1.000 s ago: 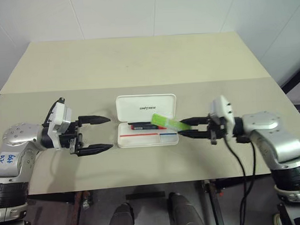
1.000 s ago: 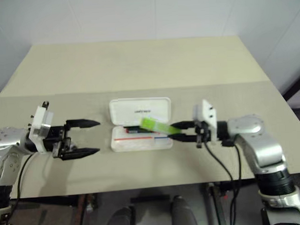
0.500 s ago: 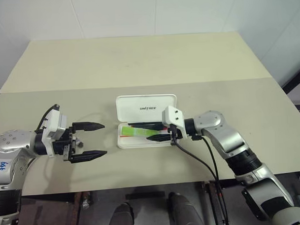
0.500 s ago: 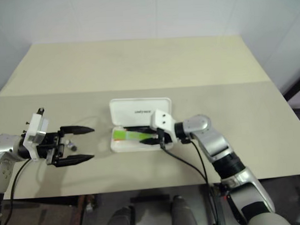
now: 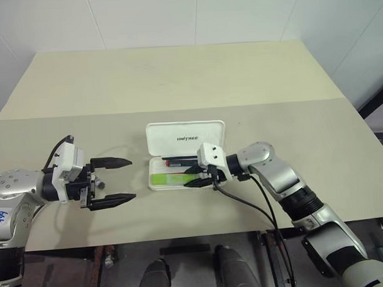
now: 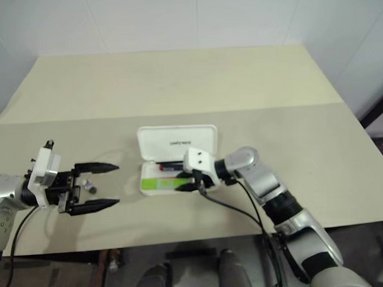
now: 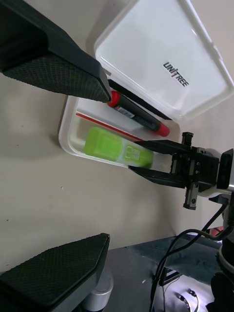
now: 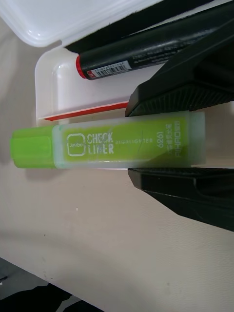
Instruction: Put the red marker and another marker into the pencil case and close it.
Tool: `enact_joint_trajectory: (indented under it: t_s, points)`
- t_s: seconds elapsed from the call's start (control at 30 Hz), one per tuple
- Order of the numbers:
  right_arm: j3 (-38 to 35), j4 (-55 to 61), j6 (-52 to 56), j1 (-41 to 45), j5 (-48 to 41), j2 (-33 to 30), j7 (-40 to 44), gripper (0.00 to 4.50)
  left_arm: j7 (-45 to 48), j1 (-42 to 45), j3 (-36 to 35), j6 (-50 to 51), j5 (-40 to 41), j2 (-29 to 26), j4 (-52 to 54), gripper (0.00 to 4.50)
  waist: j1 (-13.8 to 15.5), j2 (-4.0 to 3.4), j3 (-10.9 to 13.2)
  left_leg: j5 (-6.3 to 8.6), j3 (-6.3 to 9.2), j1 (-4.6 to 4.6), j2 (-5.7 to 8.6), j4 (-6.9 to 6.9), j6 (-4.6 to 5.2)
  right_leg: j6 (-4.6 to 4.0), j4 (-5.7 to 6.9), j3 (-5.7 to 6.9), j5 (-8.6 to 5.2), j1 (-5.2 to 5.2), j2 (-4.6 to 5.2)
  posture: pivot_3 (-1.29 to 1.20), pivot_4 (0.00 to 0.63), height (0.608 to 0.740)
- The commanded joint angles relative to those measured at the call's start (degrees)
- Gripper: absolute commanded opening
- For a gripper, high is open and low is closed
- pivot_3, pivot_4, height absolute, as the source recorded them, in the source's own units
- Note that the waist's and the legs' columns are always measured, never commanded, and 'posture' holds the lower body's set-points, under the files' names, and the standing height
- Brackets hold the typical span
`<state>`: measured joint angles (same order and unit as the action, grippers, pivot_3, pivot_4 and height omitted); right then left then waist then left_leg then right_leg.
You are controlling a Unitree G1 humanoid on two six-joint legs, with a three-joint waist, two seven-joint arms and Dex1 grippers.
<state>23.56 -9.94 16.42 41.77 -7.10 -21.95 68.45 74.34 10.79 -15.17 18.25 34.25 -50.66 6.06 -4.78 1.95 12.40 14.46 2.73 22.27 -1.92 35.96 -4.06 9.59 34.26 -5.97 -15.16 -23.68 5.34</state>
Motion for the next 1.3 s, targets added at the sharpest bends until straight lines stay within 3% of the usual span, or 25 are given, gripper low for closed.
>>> enact_joint_trajectory:
  t_s: [0.03, 0.17, 0.47, 0.5, 0.7, 0.83, 1.0, 1.23, 1.3]
  points:
    - [0.0, -0.8, -0.1, 1.1, 0.4, 0.5, 0.2, 1.09, -0.5, 0.4, -1.5, -0.1, 0.7, -0.6, 1.3, 4.5, 0.0, 0.0, 0.0, 0.0, 0.0, 0.0, 0.0, 0.0, 0.0, 0.0, -0.01, 0.0, 0.0, 0.0, 0.0, 0.0, 0.15, 0.74]
    - [-0.2, -2.0, -0.4, 1.6, 0.8, 0.6, 0.4, 1.09, -0.6, 1.0, -1.1, -0.3, 0.7, -0.5, 0.9, 4.5, 0.0, 0.0, 0.0, 0.0, 0.0, -0.02, 0.0, 0.01, 0.0, 0.0, 0.01, 0.0, 0.0, 0.01, 0.0, 0.0, 0.15, 0.74]
    - [-2.5, -1.7, 0.0, 4.8, -0.9, 2.6, -0.8, 4.29, -0.2, 2.4, -0.4, -0.3, 0.4, -0.4, 0.0, 4.5, -0.1, 0.0, 0.0, 0.0, 0.0, -0.02, 0.0, 0.0, -0.01, 0.0, 0.05, 0.0, 0.0, 0.0, -0.01, 0.0, 0.15, 0.74]
    - [-3.2, -0.8, 0.8, 5.3, -1.9, 2.9, -0.8, 4.45, -0.2, 2.5, -0.4, -0.3, 0.3, -0.4, -0.1, 4.5, -0.1, 0.0, 0.0, 0.0, 0.0, -0.02, 0.0, -0.02, -0.01, 0.0, 0.04, 0.0, 0.0, -0.01, 0.0, 0.0, 0.15, 0.74]
    - [-7.3, 6.6, 5.7, 5.4, -7.7, 2.9, -0.5, 4.45, -0.8, 2.3, -0.8, 0.0, 0.6, -0.2, 0.1, 4.5, 0.0, 0.0, 0.0, 0.0, 0.02, 0.01, 0.0, -0.04, -0.01, 0.0, 0.02, 0.02, -0.01, -0.02, 0.0, 0.0, 0.15, 0.74]
    - [-11.3, 16.0, 7.1, -0.2, -13.5, -1.2, 1.7, 4.45, -6.8, -0.7, -3.1, 2.4, 1.2, 1.7, 3.2, 4.5, 0.2, 0.0, 0.0, 0.01, 0.02, 0.02, 0.0, -0.05, -0.02, 0.01, -0.01, 0.03, -0.02, -0.01, 0.01, 0.0, 0.15, 0.74]
    - [-16.6, 24.4, 11.2, -6.8, -19.8, -7.5, 1.5, 4.45, -22.0, -6.1, -8.1, 6.4, 1.6, 7.8, 11.5, 4.5, 0.6, 0.02, 0.0, 0.13, 0.03, 0.09, 0.0, -0.01, -0.02, 0.07, -0.14, 0.03, -0.06, 0.01, 0.04, 0.0, 0.15, 0.74]
    - [-27.6, 26.1, 14.4, -12.3, -25.3, -14.3, -2.0, 4.45, -55.8, -11.9, -10.8, 16.1, -3.2, 23.4, 29.2, 4.5, 0.7, 0.06, 0.0, 0.13, 0.03, -0.02, 0.0, 0.11, -0.02, 0.1, -0.15, 0.02, -0.03, 0.15, 0.04, 0.0, 0.15, 0.74]
    - [-29.1, 25.5, 14.6, -13.3, -26.0, -16.0, -2.1, 4.45, -61.3, -12.2, -11.6, 18.4, -1.8, 27.0, 31.9, 4.5, 1.3, 0.07, 0.0, 0.13, 0.04, -0.01, 0.02, 0.17, -0.02, 0.15, -0.2, 0.0, 0.0, 0.19, 0.03, 0.0, 0.15, 0.74]
